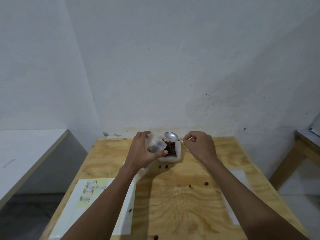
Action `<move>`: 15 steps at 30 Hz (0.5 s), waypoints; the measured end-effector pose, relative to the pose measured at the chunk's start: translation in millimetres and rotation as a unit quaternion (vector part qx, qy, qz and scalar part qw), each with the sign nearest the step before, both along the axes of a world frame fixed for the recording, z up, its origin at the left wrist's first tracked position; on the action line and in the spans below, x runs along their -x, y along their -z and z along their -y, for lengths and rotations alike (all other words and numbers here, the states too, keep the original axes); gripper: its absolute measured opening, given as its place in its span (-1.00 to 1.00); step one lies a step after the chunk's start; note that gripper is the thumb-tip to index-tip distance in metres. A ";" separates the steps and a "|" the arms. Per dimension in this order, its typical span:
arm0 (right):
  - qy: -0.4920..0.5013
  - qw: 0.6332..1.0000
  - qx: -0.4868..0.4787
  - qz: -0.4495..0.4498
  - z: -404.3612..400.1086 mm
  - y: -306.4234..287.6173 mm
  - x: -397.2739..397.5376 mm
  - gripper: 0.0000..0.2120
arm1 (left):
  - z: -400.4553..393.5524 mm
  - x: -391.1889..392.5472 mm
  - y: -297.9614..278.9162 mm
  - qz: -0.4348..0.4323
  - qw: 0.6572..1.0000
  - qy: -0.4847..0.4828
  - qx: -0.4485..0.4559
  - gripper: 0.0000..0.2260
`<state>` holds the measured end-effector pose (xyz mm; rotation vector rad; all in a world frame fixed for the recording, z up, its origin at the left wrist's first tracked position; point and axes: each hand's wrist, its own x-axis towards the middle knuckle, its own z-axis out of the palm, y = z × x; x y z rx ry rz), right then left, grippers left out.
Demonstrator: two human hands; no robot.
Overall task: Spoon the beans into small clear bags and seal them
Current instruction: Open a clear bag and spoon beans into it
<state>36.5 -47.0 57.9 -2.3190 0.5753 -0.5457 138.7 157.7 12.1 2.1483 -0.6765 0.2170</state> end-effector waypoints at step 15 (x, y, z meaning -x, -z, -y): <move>0.005 0.993 0.040 -0.111 -17.5 28.3 -32.3 -0.83 | 1.2 -3.5 0.1 -0.013 0.986 -0.034 0.165 -0.05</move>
